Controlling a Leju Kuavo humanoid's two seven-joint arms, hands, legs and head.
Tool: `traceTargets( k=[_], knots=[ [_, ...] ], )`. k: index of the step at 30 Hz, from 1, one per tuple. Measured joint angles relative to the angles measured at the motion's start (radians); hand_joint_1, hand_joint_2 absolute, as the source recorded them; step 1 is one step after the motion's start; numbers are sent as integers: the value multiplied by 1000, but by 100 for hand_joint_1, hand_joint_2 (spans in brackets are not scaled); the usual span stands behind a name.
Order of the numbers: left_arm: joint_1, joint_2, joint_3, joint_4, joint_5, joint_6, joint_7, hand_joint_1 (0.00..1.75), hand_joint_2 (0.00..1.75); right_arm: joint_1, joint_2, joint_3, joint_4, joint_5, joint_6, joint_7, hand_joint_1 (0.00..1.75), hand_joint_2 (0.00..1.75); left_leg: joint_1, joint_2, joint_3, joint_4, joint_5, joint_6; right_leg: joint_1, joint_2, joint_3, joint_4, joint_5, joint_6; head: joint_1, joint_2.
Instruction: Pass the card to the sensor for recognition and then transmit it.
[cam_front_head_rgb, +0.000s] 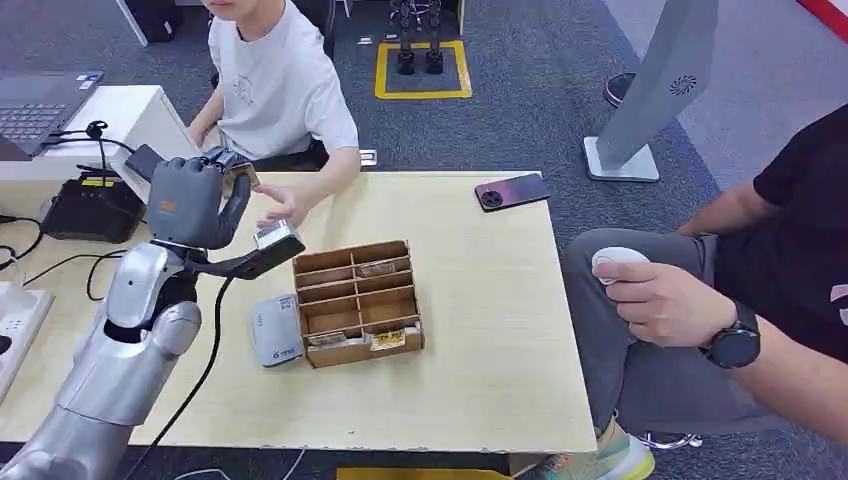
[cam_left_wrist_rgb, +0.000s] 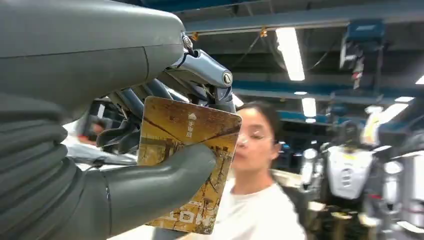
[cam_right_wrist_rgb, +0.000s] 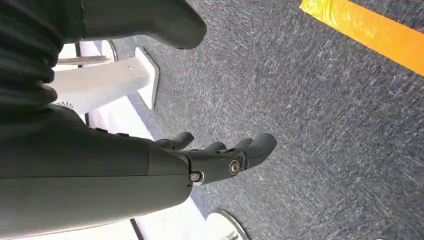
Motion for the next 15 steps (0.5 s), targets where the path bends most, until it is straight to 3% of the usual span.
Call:
traceTargets(
  k=[4,11,12,13,14,15],
  knots=[
    [-34,-27,0,128,-83,58,51,175,175,-8,4,0,0,11,0,11,0,175,0,0,0,0,0,0,0,0,0,0,0,0,0,0],
    [-58,-59,0,250,-88,79,46,175,175,-13,8,0,0,9,3,16,0,175,0,0,0,0,0,0,0,0,0,0,0,0,0,0],
    [-59,-65,0,262,-84,79,40,115,175,-14,8,0,0,9,8,20,0,175,0,0,0,0,0,0,0,0,0,0,0,0,0,0],
    [-59,-70,0,270,-82,79,35,21,175,-14,8,0,0,8,10,23,0,175,0,0,0,0,0,0,0,0,0,0,0,0,0,0],
    [-60,-75,1,277,-78,79,30,0,175,-15,8,0,0,7,11,23,0,175,0,0,0,0,0,0,0,0,0,0,0,0,0,0],
    [-61,-80,1,284,-75,79,26,0,175,-16,8,0,0,6,11,22,0,175,0,0,0,0,0,0,0,0,0,0,0,0,0,0]
  ],
)
